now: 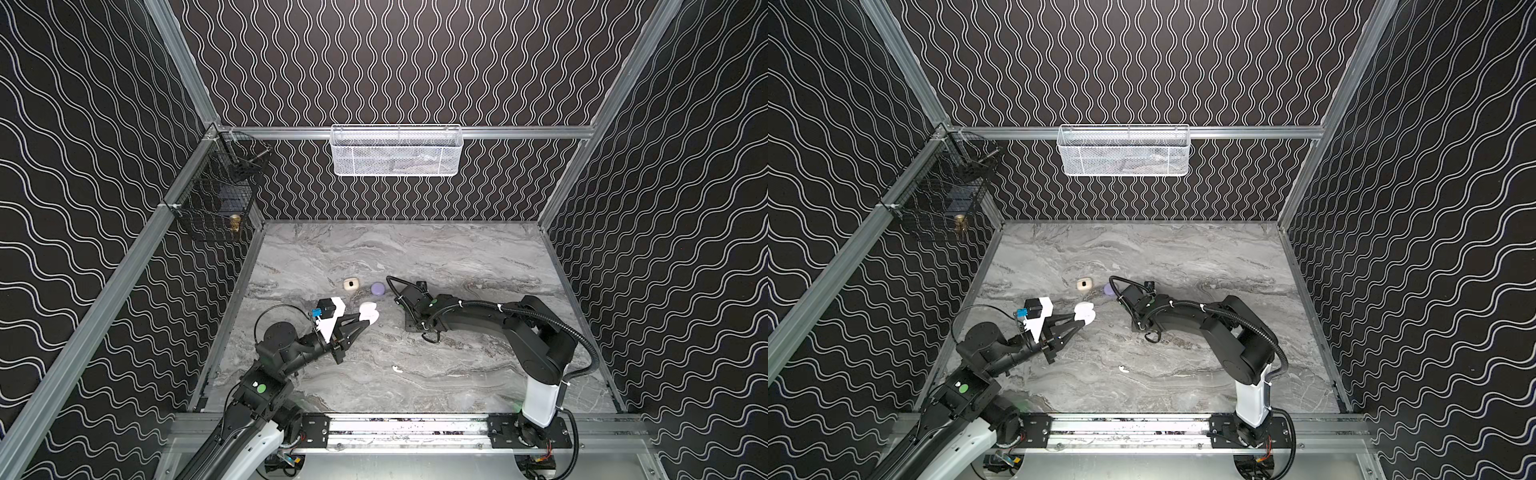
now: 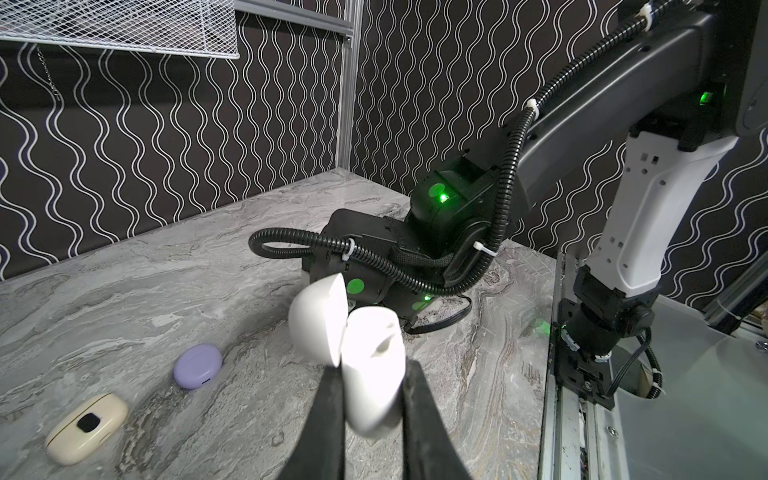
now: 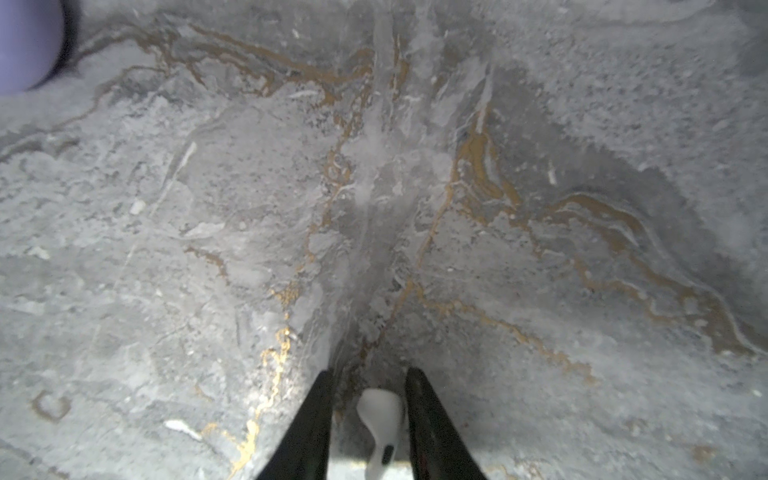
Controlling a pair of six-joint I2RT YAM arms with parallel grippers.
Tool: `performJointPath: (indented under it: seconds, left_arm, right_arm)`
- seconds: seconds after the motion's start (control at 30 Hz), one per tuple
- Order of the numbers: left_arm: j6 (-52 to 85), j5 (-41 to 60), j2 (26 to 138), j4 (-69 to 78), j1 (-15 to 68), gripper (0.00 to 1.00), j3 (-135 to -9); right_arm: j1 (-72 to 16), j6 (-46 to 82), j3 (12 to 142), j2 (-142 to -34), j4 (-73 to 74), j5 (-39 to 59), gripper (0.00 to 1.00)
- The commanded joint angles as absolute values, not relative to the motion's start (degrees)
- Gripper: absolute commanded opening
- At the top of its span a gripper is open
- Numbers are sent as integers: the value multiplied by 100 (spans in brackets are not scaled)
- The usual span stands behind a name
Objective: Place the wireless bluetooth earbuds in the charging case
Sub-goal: 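Lower the right gripper and close it on the white earbud, then lift the earbud and carry it toward the case in the left gripper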
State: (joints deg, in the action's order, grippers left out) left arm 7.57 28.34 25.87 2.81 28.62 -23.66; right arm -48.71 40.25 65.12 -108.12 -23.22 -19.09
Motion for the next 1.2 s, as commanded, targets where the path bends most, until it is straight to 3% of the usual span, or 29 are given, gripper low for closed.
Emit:
performJointPath:
  seconds: [0.0, 0.73, 0.97, 1.17]
  left_arm:
    - [800, 2846, 2580, 373, 2857, 0, -2391]
    - [800, 2839, 2553, 371, 2860, 0, -2385]
    - [800, 2840, 2540, 391, 2862, 0, -2374]
    - [809, 2918, 2427, 465, 2867, 0, -2323]
  right_arm:
    - [-4887, 4166, 6497, -10837, -2657, -1946, 32]
    - [-4931, 4225, 6413, -10655, -2561, -1951, 14]
    - [-5107, 4274, 6550, -9816, -2830, -2361, 13]
    - [-5751, 4282, 6948, -8693, -3119, -3266, 12]
